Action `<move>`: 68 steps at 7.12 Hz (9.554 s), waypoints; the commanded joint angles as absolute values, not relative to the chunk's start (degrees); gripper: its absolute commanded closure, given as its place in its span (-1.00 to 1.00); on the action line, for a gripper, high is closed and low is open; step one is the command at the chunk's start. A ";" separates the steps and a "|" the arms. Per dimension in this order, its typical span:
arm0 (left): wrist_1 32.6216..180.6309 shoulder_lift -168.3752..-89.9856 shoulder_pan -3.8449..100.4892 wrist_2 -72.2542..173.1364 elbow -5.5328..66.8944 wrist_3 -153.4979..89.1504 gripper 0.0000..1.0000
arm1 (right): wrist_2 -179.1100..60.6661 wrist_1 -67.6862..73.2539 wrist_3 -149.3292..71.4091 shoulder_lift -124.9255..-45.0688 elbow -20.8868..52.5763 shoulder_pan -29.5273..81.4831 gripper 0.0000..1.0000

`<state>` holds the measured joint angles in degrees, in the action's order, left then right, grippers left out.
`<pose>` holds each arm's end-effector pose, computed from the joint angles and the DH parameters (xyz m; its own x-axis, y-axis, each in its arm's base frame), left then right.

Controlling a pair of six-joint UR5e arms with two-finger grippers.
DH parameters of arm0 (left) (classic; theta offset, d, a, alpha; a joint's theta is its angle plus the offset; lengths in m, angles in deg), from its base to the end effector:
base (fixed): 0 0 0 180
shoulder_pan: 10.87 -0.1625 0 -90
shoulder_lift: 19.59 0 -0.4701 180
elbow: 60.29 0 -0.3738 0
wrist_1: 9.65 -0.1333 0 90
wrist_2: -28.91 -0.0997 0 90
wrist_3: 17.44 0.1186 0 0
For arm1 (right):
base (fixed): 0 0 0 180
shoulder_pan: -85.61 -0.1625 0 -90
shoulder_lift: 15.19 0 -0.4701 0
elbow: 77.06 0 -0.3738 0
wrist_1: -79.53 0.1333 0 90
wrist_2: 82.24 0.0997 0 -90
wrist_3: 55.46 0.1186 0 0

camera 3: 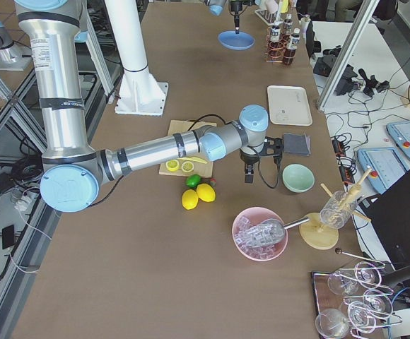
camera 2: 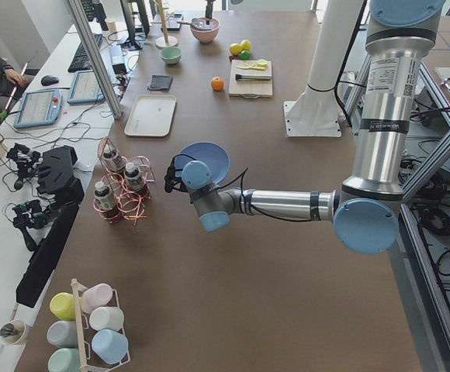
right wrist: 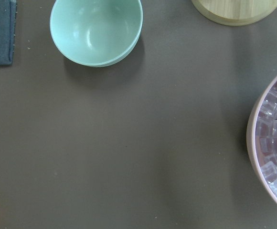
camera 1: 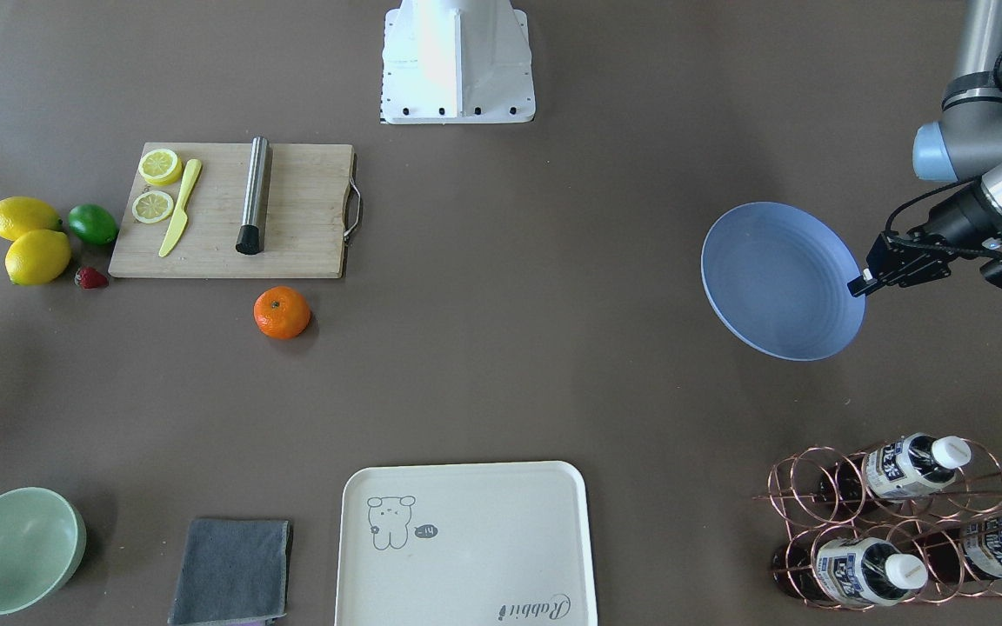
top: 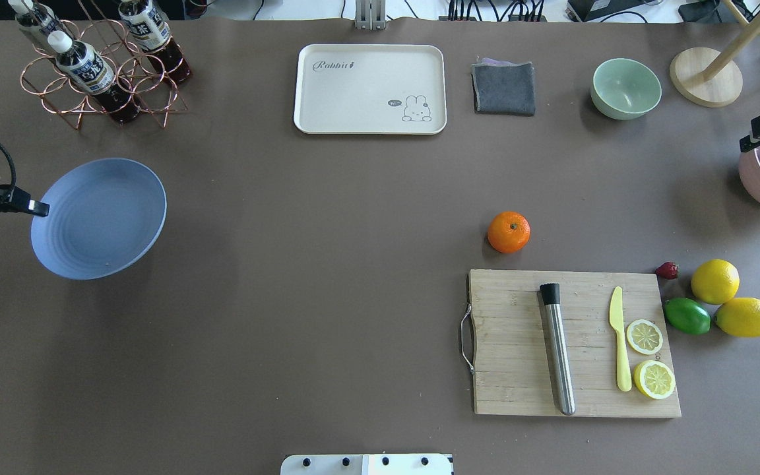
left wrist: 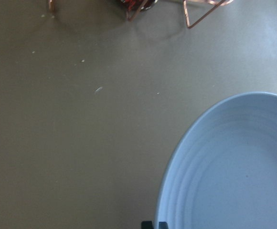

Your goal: Pick orange to plate

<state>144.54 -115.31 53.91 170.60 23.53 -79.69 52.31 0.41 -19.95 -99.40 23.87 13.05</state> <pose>0.1897 -0.4973 0.5764 0.2884 0.0650 -0.9553 0.1432 0.9835 0.1102 -0.1119 -0.5234 0.5514 0.6284 0.0648 0.7752 -0.1221 0.9924 0.0160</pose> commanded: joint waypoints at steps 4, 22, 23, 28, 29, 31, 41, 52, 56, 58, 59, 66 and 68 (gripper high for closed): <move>130.74 -118.89 38.56 151.39 38.91 -92.48 1.00 | 45.05 0.43 -2.58 -92.19 27.59 25.99 -1.00; 111.02 -137.71 18.57 123.57 37.27 -106.12 -0.96 | 25.69 0.16 12.04 -83.40 23.42 48.43 -1.00; 111.02 -137.71 18.57 123.57 37.18 -106.04 -0.96 | 25.60 0.25 12.13 -82.35 21.92 48.69 -1.00; 111.02 -137.62 19.45 123.57 37.18 -106.04 -0.96 | 22.27 0.34 12.74 -82.16 19.62 51.33 -0.28; 111.02 -137.54 19.88 123.83 37.27 -106.04 -0.96 | 22.26 0.43 12.57 -82.16 19.70 51.59 0.87; 110.15 -136.40 23.11 125.05 38.84 -93.66 -0.96 | 22.61 -0.27 12.65 -81.81 23.37 50.81 1.00; 109.97 -115.30 45.11 142.29 39.82 -64.73 -0.96 | 14.71 -8.01 19.16 -64.06 15.41 61.35 1.00; 109.53 -110.67 50.01 146.73 39.55 -53.30 -0.96 | 27.15 -24.11 16.30 -64.11 27.72 51.37 -1.00; 109.44 -103.36 62.32 150.53 39.82 -39.80 -0.96 | 38.66 -27.09 -20.18 -86.14 36.14 29.16 -1.00; 102.80 -102.11 70.12 155.18 39.73 -26.20 -0.96 | 46.05 -27.08 -42.87 -94.95 33.43 14.14 -1.00; 97.45 -102.29 74.86 158.43 39.64 -19.53 -0.96 | 47.99 -27.08 -51.85 -97.69 29.76 7.37 -1.00; 90.28 -102.20 81.76 161.89 38.50 -9.88 -0.96 | 50.29 -22.69 -68.47 -102.46 16.46 -5.88 -1.00; 90.37 -102.55 81.76 161.89 38.41 -9.88 -0.96 | 50.30 -22.69 -68.38 -102.46 16.45 -5.88 -1.00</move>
